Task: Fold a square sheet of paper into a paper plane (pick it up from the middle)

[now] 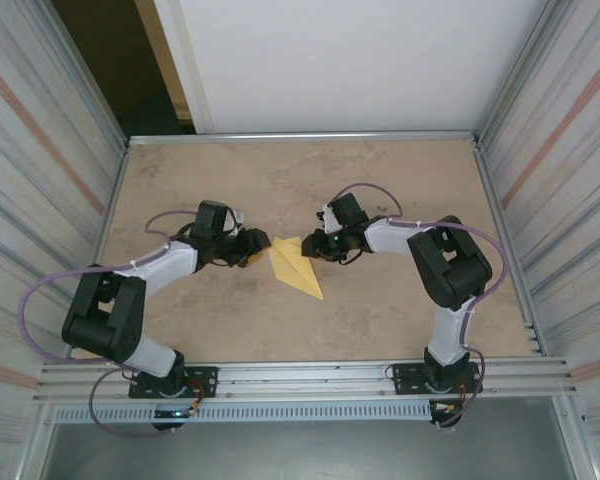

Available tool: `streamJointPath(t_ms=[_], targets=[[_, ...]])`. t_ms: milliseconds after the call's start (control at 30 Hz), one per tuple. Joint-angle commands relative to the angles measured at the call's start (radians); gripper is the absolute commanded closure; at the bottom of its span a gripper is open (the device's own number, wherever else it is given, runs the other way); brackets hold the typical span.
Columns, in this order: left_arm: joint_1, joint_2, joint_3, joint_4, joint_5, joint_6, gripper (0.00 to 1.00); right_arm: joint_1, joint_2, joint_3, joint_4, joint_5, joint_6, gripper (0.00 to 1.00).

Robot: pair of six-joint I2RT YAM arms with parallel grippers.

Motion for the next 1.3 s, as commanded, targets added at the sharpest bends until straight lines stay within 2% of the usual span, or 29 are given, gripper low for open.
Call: streamJointPath(t_ms=[0,267,400,533,733,967,1133,1267], targets=[[0.01,-0.01,-0.01,0.036,0.014,-0.013,0.55,-0.005,0.024,0.022,0.02,-0.058,-0.032,0.7],[0.011,-0.008,-0.005,0.045,0.029,-0.012,0.55,-0.007,0.0,-0.007,0.082,-0.084,-0.034,0.9],[0.014,-0.039,-0.01,0.058,0.035,-0.011,0.55,-0.012,-0.061,-0.038,0.137,-0.079,-0.024,0.96],[0.018,-0.098,-0.034,0.128,0.051,-0.033,0.55,-0.026,-0.154,-0.078,0.212,-0.082,0.027,0.99],[0.009,-0.208,-0.073,0.327,0.098,-0.099,0.44,-0.047,-0.302,-0.118,0.332,-0.1,0.157,0.98],[-0.058,-0.284,-0.074,0.443,0.081,-0.069,0.31,-0.051,-0.391,-0.119,0.466,-0.113,0.323,0.97],[-0.094,-0.263,-0.064,0.508,0.085,-0.067,0.3,-0.05,-0.407,-0.117,0.544,-0.123,0.407,0.96],[-0.115,-0.229,-0.055,0.589,0.116,-0.06,0.34,-0.049,-0.407,-0.116,0.6,-0.144,0.463,0.96]])
